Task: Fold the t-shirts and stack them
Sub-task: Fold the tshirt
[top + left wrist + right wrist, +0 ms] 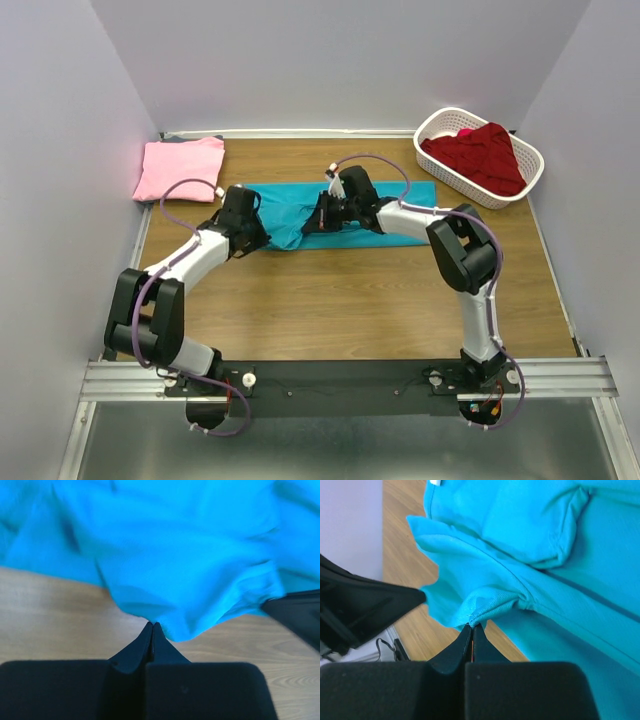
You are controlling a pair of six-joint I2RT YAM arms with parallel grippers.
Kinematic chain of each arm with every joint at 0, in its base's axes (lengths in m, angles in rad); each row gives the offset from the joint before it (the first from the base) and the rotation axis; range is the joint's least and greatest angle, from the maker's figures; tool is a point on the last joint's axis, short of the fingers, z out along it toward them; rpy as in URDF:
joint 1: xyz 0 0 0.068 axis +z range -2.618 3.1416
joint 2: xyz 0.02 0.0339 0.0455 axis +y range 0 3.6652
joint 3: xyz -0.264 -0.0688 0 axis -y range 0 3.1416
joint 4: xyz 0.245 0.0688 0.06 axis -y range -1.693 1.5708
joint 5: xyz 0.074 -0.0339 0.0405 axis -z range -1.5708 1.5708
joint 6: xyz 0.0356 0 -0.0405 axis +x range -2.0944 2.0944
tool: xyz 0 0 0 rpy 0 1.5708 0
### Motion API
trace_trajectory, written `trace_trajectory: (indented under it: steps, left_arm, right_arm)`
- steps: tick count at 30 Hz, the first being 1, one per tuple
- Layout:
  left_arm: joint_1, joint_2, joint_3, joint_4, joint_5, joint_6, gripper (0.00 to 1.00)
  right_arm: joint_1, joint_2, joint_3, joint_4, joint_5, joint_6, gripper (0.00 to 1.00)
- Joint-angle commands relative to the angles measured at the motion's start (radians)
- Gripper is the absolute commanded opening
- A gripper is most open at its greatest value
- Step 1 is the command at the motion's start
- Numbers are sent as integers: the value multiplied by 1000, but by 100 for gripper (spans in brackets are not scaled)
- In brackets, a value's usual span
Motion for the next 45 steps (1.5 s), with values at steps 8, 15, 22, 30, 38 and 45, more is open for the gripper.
trace_trajectory:
  steps: [8,15,22,30,38,45]
  left_arm:
    - [65,148,243,0,-78,124,0]
    - [72,250,370,23,-118,181,0]
    - [72,351,490,63,-117,253,0]
    - [74,438,571,66,-145,268,0]
    - [74,486,591,78,-153,268,0]
    - [74,442,593,95,-170,238,26]
  right_arm:
    - [-33,109,136,7,12,-5,3]
    - [-61,137,166,8,33,1,3]
    - [-77,143,164,8,54,0,5]
    - [-96,189,210,7,39,-3,8]
    - [-105,197,218,4,59,-13,20]
    - [-114,105,187,-31,172,-94,46]
